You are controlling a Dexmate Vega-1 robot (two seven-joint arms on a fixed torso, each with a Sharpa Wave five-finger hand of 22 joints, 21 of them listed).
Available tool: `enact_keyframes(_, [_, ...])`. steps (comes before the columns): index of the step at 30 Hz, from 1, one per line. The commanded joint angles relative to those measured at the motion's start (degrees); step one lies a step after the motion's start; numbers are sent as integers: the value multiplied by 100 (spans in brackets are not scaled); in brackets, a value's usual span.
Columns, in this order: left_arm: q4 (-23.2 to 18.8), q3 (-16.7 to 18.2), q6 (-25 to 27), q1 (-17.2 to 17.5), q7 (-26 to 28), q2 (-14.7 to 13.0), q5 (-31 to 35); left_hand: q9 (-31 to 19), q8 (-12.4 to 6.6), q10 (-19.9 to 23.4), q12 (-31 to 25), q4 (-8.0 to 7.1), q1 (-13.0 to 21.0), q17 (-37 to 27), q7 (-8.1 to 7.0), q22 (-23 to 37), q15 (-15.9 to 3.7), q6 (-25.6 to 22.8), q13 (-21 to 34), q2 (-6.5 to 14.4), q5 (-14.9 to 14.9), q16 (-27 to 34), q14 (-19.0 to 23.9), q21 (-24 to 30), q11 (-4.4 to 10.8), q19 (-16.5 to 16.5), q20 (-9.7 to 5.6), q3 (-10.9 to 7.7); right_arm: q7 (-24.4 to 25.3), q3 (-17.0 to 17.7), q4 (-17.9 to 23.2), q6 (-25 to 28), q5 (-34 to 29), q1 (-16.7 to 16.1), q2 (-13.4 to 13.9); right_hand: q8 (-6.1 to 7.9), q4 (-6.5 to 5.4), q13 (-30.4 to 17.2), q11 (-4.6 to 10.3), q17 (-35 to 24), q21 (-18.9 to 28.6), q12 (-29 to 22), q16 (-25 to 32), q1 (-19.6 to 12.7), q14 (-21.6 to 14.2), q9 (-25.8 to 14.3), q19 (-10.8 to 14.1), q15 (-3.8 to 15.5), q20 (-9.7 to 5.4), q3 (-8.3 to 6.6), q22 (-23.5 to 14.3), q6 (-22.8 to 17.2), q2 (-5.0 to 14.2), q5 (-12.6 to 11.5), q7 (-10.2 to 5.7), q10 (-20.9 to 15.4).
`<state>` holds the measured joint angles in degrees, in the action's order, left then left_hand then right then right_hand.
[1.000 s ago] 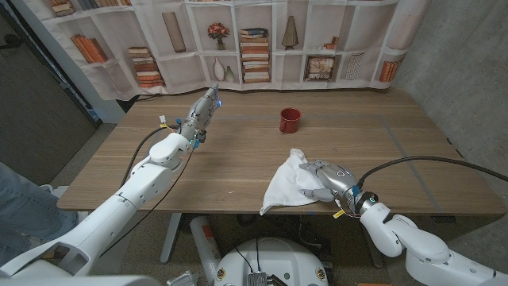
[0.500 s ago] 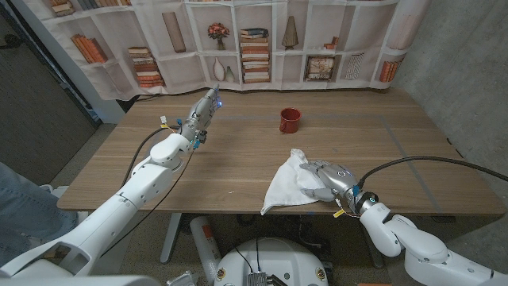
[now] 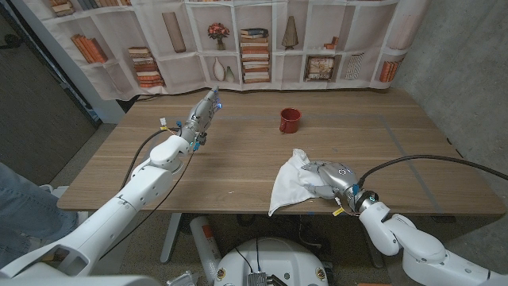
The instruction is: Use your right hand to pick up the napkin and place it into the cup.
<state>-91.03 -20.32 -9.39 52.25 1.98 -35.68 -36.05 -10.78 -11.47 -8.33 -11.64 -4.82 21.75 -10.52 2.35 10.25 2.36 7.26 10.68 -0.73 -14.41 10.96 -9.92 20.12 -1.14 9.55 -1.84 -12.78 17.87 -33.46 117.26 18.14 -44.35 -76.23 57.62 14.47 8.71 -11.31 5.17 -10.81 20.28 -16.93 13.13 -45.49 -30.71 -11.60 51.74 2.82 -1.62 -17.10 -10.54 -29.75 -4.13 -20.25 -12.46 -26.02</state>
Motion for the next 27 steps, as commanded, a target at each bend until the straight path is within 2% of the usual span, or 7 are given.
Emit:
enact_keyframes(1, [-49,5,6,60,29,-12,-8,-16,11,-36,7,15,12,-19,4,29,29,30,13,63,19,-5,-125,-12,28,565,-4,10,169,-68,-71,65,-89,23,-33,49,-58,-7,115,-51,224,-116,79,-159,-468,-23,904,573,-672,6,-56,-269,53,79,-15,-319])
enact_keyframes(7, [-70,13,9,64,35,-26,-2,-16,13,-43,8,17,15,-20,-2,30,30,33,14,68,21,-4,-126,-22,29,566,8,13,257,-59,-53,36,-110,25,-17,96,-76,1,160,-73,370,-205,111,-255,-829,-30,1214,739,-937,7,-80,-592,135,167,-18,-638])
enact_keyframes(11, [-68,17,17,63,27,-32,-11,-17,13,-41,6,18,18,-20,-2,30,29,35,14,71,23,-4,-129,-27,26,563,12,14,362,-37,-52,-14,-100,23,-18,212,-72,12,230,-87,492,-322,125,-425,-1238,-39,1394,947,-1066,-10,-103,-1161,248,277,-9,-1109])
enact_keyframes(16, [-39,18,4,50,5,-26,-19,-17,11,-40,5,19,20,-20,-2,31,28,31,14,74,26,-3,-128,-33,33,560,17,17,493,-3,-37,-62,-108,20,-26,282,-29,29,272,-81,656,-429,100,-831,-1845,-48,1466,1005,-1084,-72,-138,-1852,455,523,40,-1907])
enact_keyframes(18, [-19,18,4,39,-5,-20,-28,-17,11,-40,5,20,21,-20,1,31,19,32,14,76,27,-4,-131,-36,34,560,16,18,508,17,-5,-50,-116,20,-31,293,-24,32,280,-76,699,-423,86,-922,-1971,-50,1473,1010,-1092,-80,-145,-1998,494,583,59,-2040])
enact_keyframes(23, [66,2,-20,-10,-55,12,-39,-17,12,-39,3,21,25,-20,-4,32,15,34,14,80,30,-3,-131,-42,36,553,18,20,543,73,77,-38,-124,10,-30,200,-3,53,230,-59,851,-451,109,-1240,-2555,-56,1458,1029,-1097,-131,-170,-2131,644,752,96,-2631])
enact_keyframes(27, [138,-18,-32,-56,-94,44,-48,-17,12,-40,3,22,27,-20,-1,32,16,34,14,83,31,-2,-129,-47,28,552,23,22,578,134,131,-14,-116,-12,-27,204,16,61,271,-46,951,-422,85,-1442,-2790,-68,1471,1038,-1104,-196,-184,-2294,769,823,145,-2839])
